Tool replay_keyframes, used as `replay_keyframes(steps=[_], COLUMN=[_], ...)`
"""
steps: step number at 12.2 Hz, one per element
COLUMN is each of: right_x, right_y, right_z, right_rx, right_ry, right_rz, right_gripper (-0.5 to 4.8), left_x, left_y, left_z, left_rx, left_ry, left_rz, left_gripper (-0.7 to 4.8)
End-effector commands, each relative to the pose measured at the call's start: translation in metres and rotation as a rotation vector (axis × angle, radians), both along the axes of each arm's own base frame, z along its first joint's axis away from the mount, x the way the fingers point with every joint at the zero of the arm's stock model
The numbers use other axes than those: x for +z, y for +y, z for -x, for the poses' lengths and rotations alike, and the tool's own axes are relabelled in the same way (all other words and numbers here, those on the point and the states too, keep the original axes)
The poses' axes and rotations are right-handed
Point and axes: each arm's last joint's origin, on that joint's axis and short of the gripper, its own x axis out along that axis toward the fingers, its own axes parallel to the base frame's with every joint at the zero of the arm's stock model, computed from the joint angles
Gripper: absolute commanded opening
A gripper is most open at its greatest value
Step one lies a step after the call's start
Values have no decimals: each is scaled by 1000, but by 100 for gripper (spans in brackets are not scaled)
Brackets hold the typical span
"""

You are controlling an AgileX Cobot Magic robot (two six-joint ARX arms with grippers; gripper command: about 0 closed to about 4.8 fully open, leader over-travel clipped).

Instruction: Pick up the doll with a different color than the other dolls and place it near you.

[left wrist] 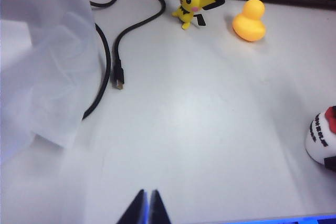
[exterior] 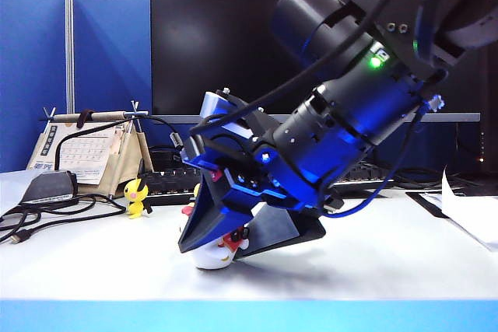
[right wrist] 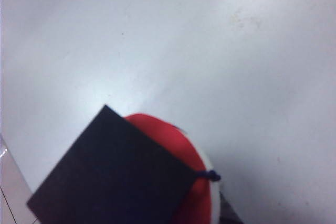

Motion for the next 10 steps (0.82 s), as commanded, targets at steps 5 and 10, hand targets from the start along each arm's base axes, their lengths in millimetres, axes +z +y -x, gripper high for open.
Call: replay_keyframes(steps=[5,10], right_x=[1,40], right_y=[0,18], right_z=[0,-24], right_rx=[-31,-33], right_ry=[-2,-93], right_rz=[-3,-62], right_gripper=[475,479], left_x=[1,1], left_y=[0,0], left_z=[0,0], left_rx=[0,0], left_ry=[-2,-2], left_rz=[1,1], left_gripper=[24,24])
